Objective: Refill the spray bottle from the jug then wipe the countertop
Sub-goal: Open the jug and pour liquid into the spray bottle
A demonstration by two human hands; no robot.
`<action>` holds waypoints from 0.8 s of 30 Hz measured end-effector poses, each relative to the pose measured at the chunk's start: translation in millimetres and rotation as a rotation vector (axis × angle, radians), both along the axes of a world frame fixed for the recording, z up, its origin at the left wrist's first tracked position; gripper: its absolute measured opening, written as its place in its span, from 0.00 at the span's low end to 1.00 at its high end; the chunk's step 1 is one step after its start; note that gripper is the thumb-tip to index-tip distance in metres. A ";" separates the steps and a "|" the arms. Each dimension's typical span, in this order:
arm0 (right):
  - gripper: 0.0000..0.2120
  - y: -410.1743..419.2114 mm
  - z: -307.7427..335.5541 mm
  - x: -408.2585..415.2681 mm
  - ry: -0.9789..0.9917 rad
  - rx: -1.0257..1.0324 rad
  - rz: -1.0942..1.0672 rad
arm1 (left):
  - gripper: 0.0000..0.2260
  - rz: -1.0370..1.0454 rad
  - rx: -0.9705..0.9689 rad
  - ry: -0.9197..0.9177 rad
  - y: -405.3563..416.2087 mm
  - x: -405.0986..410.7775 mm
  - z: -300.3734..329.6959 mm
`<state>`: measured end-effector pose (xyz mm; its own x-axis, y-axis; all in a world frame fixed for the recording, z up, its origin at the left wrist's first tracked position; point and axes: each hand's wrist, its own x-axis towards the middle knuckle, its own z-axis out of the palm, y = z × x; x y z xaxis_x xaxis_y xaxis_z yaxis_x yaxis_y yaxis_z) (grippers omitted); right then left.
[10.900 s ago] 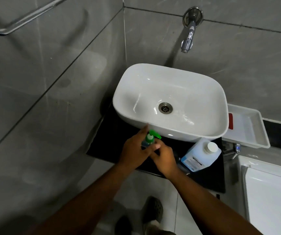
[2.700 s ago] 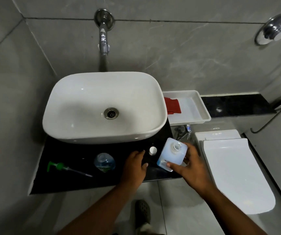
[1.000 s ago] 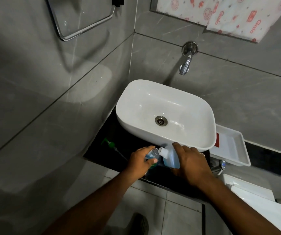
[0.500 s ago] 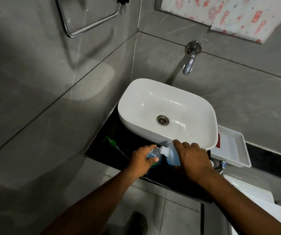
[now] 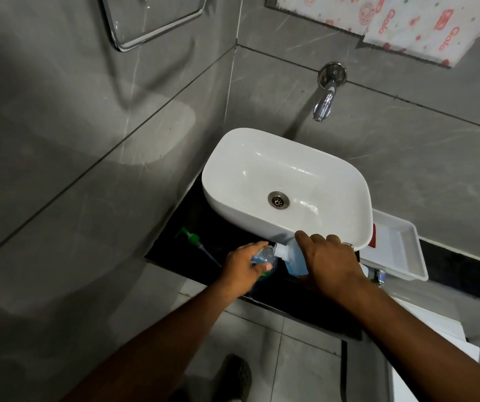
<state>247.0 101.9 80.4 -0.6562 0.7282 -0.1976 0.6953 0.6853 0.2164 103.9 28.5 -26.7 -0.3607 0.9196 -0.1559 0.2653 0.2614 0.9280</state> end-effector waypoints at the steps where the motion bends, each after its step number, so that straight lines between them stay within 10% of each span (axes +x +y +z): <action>1: 0.37 0.0 1.0 -0.7 -0.002 0.001 0.002 | 0.24 0.000 -0.001 -0.005 0.0 -0.1 -0.1; 24: 0.35 -1.5 12.1 -6.6 -0.073 -0.013 0.014 | 0.24 -0.005 -0.001 -0.006 0.7 -2.1 -1.6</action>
<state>240.4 100.4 92.4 -0.6500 0.7160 -0.2545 0.6683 0.6981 0.2571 101.8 29.2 -28.3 -0.3556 0.9210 -0.1593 0.2613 0.2616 0.9291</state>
